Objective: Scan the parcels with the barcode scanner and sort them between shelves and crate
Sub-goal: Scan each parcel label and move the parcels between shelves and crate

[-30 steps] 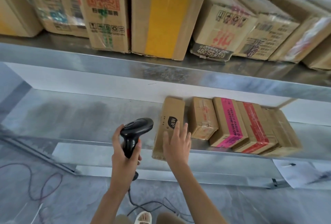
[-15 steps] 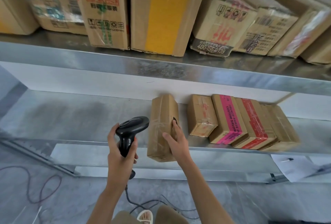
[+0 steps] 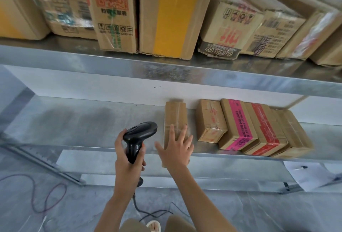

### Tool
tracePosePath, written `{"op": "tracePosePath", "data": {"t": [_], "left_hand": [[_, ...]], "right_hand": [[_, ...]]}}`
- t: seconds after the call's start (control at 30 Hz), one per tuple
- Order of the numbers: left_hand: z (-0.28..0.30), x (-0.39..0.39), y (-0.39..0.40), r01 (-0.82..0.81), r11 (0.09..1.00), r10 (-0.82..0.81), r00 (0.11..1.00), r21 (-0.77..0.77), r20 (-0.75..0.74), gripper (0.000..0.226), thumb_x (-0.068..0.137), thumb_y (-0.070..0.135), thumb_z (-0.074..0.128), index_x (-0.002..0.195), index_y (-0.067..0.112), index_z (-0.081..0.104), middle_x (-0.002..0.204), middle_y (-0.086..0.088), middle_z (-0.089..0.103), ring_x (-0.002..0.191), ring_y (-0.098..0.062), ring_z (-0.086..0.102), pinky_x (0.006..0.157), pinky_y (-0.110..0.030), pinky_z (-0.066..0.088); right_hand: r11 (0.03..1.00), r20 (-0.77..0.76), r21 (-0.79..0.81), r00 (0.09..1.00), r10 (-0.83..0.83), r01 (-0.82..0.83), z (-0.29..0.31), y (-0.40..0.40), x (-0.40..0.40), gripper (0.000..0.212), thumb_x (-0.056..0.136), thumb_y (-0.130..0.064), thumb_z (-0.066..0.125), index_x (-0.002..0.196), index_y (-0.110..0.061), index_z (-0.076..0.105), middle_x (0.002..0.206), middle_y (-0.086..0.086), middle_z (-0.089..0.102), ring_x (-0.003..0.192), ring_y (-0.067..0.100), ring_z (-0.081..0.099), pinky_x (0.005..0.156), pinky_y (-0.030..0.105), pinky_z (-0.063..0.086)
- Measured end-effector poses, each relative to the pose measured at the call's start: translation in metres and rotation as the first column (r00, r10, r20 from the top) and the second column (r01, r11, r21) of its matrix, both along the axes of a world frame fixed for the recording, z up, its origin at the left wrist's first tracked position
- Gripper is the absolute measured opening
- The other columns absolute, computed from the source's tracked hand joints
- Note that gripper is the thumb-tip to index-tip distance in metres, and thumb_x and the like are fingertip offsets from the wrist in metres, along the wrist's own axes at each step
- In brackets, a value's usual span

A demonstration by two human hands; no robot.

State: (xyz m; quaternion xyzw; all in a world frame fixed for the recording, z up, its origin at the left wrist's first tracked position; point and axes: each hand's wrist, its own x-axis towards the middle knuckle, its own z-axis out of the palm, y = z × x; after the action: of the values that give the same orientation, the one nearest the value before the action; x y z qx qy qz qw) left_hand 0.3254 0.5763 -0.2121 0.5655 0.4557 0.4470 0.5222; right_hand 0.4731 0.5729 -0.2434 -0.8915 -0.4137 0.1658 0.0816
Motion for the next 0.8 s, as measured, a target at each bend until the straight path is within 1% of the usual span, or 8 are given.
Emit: {"op": "tracePosePath", "data": {"t": [0.1,0.17,0.23,0.3,0.43,0.57,0.67,0.8], "left_hand": [[0.004,-0.003,-0.005,-0.008,1.000,0.008,1.000,0.016,0.008,0.067,0.097,0.016,0.065,0.125,0.066,0.031,0.073,-0.002,0.066,0.056,-0.021,0.061,0.057,-0.027,0.055],[0.005,-0.006,-0.008,-0.019,1.000,0.019,1.000,0.021,0.019,0.068,0.097,0.015,0.065,0.123,0.068,0.031,0.071,-0.003,0.066,0.056,-0.021,0.061,0.057,-0.027,0.054],[0.006,-0.009,-0.009,-0.026,1.000,0.025,0.999,0.018,0.035,0.068,0.097,0.015,0.064,0.124,0.068,0.032,0.071,-0.004,0.066,0.056,-0.021,0.061,0.057,-0.028,0.054],[0.008,-0.011,-0.009,-0.030,0.999,0.029,0.998,0.018,0.049,0.067,0.097,0.014,0.065,0.127,0.064,0.032,0.072,-0.004,0.066,0.056,-0.022,0.060,0.057,-0.029,0.054],[0.013,-0.012,-0.009,-0.025,0.999,0.022,0.996,0.031,0.082,0.066,0.097,0.014,0.064,0.129,0.062,0.031,0.070,-0.002,0.065,0.055,-0.020,0.058,0.057,-0.028,0.053],[0.014,-0.012,-0.011,0.009,0.999,-0.013,0.996,0.042,0.084,0.066,0.097,0.014,0.064,0.130,0.062,0.032,0.072,0.001,0.065,0.054,-0.019,0.056,0.057,-0.028,0.053],[0.011,-0.011,-0.013,0.049,0.996,-0.053,0.997,0.072,0.059,0.065,0.097,0.013,0.063,0.136,0.054,0.030,0.074,0.003,0.065,0.054,-0.017,0.056,0.057,-0.027,0.053],[0.011,-0.010,-0.016,0.096,0.989,-0.100,0.994,0.111,0.033,0.066,0.097,0.012,0.062,0.132,0.060,0.032,0.076,0.003,0.066,0.053,-0.016,0.055,0.055,-0.028,0.051]], "right_hand": [[0.997,0.039,0.063,0.998,-0.056,0.053,-0.003,-0.006,0.004,0.074,0.097,-0.052,0.040,0.158,-0.038,0.001,0.167,0.008,-0.009,0.136,0.041,0.030,0.108,0.046,0.032],[0.987,-0.018,0.140,0.997,-0.074,0.075,-0.002,-0.013,0.012,0.072,0.096,-0.049,0.044,0.157,-0.041,0.006,0.168,0.003,-0.003,0.133,0.037,0.033,0.108,0.045,0.032],[0.953,-0.185,0.269,0.979,-0.088,0.136,-0.002,-0.022,0.021,0.073,0.094,-0.045,0.053,0.156,-0.044,0.014,0.168,-0.004,0.005,0.135,0.034,0.033,0.111,0.047,0.032],[0.870,-0.392,0.421,0.916,-0.079,0.255,-0.002,-0.033,0.024,0.073,0.092,-0.041,0.061,0.153,-0.048,0.022,0.166,-0.011,0.012,0.138,0.028,0.031,0.114,0.051,0.032],[0.701,-0.583,0.590,0.812,0.024,0.402,-0.001,-0.050,0.011,0.069,0.092,-0.033,0.068,0.145,-0.057,0.032,0.160,-0.019,0.020,0.140,0.007,0.027,0.115,0.052,0.035],[0.636,-0.582,0.647,0.811,0.057,0.420,0.003,-0.056,0.007,0.070,0.087,-0.041,0.066,0.147,-0.053,0.034,0.159,-0.020,0.021,0.139,-0.007,0.025,0.115,0.050,0.037],[0.603,-0.578,0.669,0.814,0.056,0.434,0.005,-0.057,0.007,0.070,0.085,-0.041,0.065,0.148,-0.050,0.035,0.160,-0.021,0.023,0.143,-0.005,0.023,0.116,0.047,0.035],[0.559,-0.582,0.696,0.810,0.072,0.450,0.011,-0.059,0.007,0.071,0.084,-0.035,0.065,0.150,-0.040,0.037,0.160,-0.016,0.025,0.144,-0.006,0.023,0.111,0.031,0.035]]}}
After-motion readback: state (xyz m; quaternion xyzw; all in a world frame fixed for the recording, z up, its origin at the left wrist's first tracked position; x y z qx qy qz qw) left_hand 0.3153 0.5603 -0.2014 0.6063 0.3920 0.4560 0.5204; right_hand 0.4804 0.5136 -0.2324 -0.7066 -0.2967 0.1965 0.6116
